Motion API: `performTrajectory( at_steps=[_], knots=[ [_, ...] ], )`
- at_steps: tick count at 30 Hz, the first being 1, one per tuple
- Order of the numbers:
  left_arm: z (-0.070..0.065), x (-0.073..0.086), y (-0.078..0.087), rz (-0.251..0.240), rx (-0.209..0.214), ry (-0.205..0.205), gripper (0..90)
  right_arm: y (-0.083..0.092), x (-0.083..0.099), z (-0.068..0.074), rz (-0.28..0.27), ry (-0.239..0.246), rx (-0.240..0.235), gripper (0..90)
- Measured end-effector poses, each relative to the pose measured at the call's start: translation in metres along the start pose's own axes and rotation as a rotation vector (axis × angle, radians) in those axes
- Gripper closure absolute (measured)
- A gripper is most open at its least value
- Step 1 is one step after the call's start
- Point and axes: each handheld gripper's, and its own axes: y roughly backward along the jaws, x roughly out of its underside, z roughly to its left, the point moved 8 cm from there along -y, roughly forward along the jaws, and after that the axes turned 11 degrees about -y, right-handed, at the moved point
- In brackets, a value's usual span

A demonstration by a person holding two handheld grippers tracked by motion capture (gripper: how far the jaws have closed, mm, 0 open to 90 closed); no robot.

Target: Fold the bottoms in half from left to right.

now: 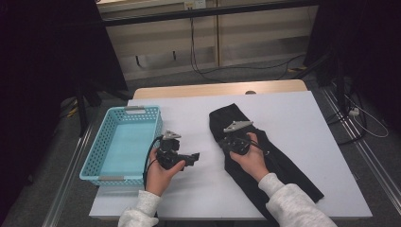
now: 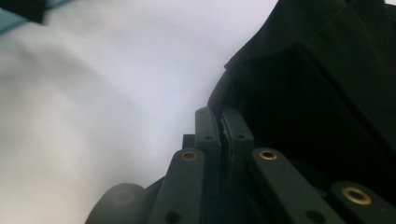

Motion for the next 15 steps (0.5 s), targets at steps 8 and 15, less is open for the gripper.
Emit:
performTrajectory(
  at_steps=[8,15],
  knots=[
    [0.006,0.0,0.004,0.0,-0.017,0.009,8.5,-0.005,0.004,0.042,0.025,0.06,-0.092,86.5],
    [0.008,0.0,0.006,-0.006,-0.024,0.028,8.5,-0.007,0.007,0.058,0.04,0.1,-0.142,75.7]
  ],
)
